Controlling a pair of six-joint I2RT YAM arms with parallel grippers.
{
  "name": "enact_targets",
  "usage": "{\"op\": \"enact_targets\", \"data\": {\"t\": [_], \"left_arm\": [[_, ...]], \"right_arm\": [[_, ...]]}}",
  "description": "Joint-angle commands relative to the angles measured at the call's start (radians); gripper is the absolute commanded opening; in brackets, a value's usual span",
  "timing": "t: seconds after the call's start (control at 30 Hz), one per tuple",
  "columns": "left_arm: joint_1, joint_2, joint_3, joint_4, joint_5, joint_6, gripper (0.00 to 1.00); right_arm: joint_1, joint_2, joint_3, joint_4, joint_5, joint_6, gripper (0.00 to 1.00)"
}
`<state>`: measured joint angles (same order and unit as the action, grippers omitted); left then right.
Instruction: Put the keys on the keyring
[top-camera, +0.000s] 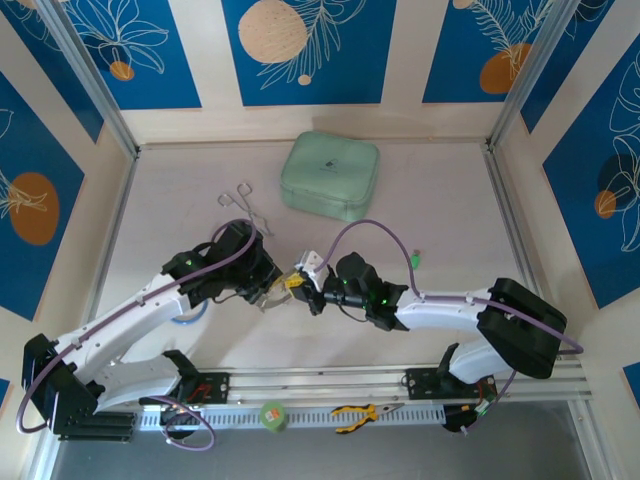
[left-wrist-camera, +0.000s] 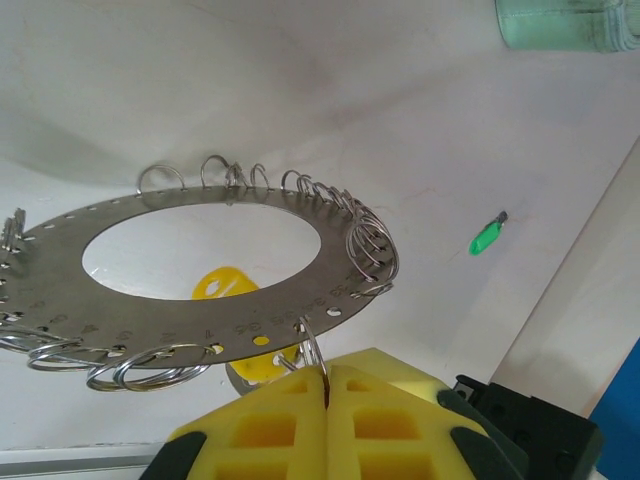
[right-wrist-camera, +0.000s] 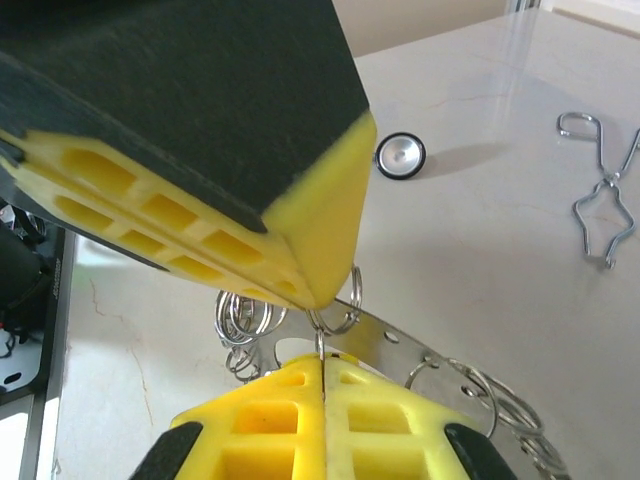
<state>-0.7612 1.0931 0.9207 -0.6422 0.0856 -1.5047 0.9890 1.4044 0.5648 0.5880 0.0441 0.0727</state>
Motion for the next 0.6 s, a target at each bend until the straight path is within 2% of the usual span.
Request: {"op": "enact_targets", "data": {"t": [0.0, 0.2, 0.3, 0.33, 0.43, 0.57], "left_arm": [[-0.003, -0.010, -0.006, 0.042, 0.000, -0.053, 0.00], [-0.004, -0.003, -0.017, 0.053, 0.009, -0.070, 0.00], [-0.003, -0.005, -0.025, 0.055, 0.006, -0.081, 0.00], [-0.004, -0.005, -0.026, 0.057, 0.008, -0.084, 0.00], [-0.003, -0.006, -0.035, 0.066, 0.017, -0.100, 0.00], [-0.004, -0.008, -0.043, 0.073, 0.024, -0.123, 0.00]], "right_arm": [[-0.009, 0.040, 0.013, -0.053, -0.023, 0.037, 0.00], [-0.010, 0.057, 0.032, -0.037, -0.031, 0.046, 0.01], [-0.009, 0.031, 0.011, 0.016, -0.008, 0.023, 0.28], [-0.007, 0.023, 0.001, 0.035, -0.002, 0.005, 0.32], [0.002, 0.015, -0.030, 0.104, 0.006, -0.083, 0.36], [0.042, 0.035, -0.038, 0.137, 0.021, -0.303, 0.37]]}}
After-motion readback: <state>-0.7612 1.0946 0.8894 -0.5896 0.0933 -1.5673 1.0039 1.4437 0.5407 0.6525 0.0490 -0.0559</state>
